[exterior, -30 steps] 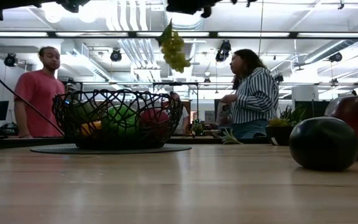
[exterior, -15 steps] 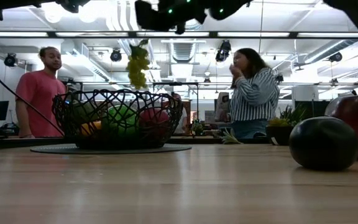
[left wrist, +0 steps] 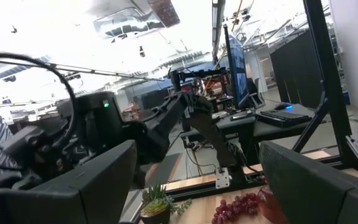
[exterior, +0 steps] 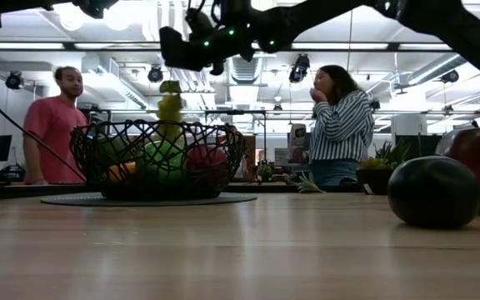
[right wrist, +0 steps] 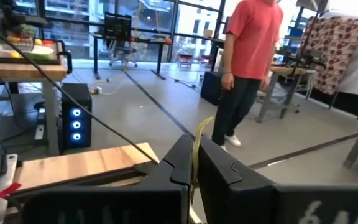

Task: Build produce basket
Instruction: Put the green grapes into the basket

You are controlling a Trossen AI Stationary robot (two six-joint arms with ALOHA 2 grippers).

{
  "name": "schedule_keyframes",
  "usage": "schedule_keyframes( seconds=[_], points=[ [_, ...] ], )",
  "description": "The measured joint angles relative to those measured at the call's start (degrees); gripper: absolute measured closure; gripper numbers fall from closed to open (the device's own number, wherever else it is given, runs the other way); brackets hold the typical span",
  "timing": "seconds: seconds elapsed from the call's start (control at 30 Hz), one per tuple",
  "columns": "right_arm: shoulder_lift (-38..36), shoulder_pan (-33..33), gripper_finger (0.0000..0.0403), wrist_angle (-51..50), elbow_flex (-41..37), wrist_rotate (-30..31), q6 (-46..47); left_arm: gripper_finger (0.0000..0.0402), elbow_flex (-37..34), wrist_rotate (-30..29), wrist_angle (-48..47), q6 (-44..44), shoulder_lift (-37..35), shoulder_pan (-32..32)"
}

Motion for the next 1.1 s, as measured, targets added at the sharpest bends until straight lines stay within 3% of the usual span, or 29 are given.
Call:
schedule_keyframes(
  seconds=[0.43,1.1],
  points=[
    [4.5,-0.5,0.0394,-4.2,0.7,-1.3,2.4,0.0079,-0.7,0.0,0.1,0.0,-1.3,0.0],
    [4.4,-1.2,0.0394,-14.8,-0.1,-0.6,2.4,0.0079,-2.3,0.1,0.2,0.0,-4.4,0.0]
  ],
)
